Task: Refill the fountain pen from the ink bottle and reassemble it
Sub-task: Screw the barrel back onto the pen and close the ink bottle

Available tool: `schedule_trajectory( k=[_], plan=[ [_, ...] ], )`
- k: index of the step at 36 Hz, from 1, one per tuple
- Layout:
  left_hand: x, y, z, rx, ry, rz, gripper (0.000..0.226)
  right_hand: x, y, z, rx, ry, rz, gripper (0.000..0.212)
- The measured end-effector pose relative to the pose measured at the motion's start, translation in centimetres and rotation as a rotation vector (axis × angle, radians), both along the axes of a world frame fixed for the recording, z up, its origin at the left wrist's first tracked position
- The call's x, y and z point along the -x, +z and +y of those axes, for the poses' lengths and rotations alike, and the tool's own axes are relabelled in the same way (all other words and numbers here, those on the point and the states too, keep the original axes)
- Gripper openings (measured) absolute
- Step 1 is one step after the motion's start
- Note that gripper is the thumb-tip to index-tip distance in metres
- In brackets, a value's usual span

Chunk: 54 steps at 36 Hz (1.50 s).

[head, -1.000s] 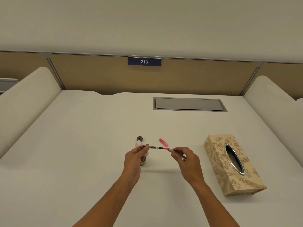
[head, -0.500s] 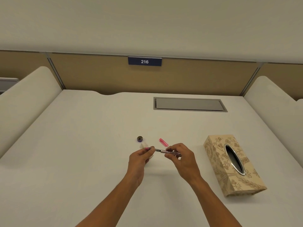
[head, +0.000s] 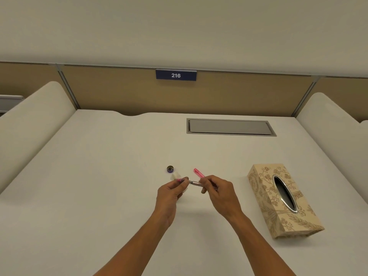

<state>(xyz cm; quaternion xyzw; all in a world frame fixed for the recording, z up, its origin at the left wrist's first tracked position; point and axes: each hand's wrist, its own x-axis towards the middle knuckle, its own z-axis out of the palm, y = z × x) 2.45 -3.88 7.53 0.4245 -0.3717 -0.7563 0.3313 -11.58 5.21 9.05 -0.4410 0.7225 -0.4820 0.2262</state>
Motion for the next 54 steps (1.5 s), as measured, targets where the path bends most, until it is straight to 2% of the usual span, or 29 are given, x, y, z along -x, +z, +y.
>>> schedule_trajectory(
  k=[4, 8, 16, 26, 36, 54],
  plan=[
    [0.0, 0.1, 0.1, -0.007, 0.011, 0.003, 0.012, 0.0, 0.1, 0.0, -0.011, -0.001, -0.036, 0.014],
    [0.0, 0.1, 0.0, -0.026, 0.03, 0.004, 0.013, 0.0, 0.2, 0.4, 0.004, 0.022, -0.068, 0.031],
    [-0.3, 0.0, -0.2, -0.036, 0.027, 0.028, 0.015, 0.1, 0.4, 0.6, 0.006, 0.011, -0.083, 0.002],
    [-0.6, 0.2, 0.1, -0.054, 0.051, 0.048, 0.011, 0.1, 0.5, 0.9, -0.016, -0.006, -0.14, 0.029],
    [-0.6, 0.4, -0.2, -0.046, 0.061, 0.042, 0.013, 0.4, 0.3, 1.1, -0.004, -0.045, -0.128, 0.013],
    [-0.8, 0.3, -0.2, 0.001, 0.006, 0.027, 0.014, 0.5, 0.2, 1.0, 0.004, -0.06, -0.142, 0.005]
  ],
)
